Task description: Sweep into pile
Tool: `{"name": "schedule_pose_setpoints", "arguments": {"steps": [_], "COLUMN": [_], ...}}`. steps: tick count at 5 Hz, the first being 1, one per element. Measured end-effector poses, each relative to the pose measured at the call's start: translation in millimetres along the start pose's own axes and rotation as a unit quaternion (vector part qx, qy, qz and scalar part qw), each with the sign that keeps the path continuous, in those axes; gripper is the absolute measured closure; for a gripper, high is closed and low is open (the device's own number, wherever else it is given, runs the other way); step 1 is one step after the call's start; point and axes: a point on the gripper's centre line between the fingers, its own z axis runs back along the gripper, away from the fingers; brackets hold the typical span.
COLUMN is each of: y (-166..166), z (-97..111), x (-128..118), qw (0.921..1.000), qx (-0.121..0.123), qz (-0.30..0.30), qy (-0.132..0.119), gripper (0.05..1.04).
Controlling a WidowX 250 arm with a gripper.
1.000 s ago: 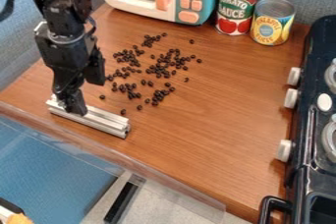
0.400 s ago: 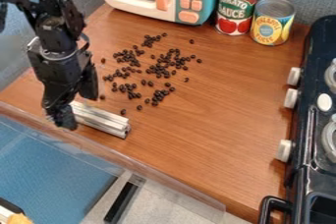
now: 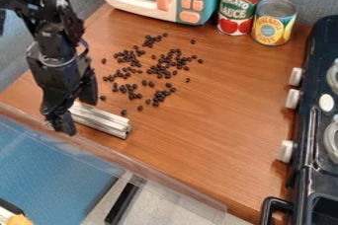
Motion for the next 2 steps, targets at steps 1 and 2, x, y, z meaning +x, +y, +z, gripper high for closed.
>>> {"name": "schedule_pose_setpoints", "arguments": {"steps": [1,2], "y": [-5.1,-7.6], "z": [-3.7,-11.2], "x": [3.1,4.6], "qw": [0.9999,0.9997], "qx": [0.004,0.01], "qz": [0.011,0.021], "qy": [-0.005,-0.008], "gripper": [0.352,0.398]}}
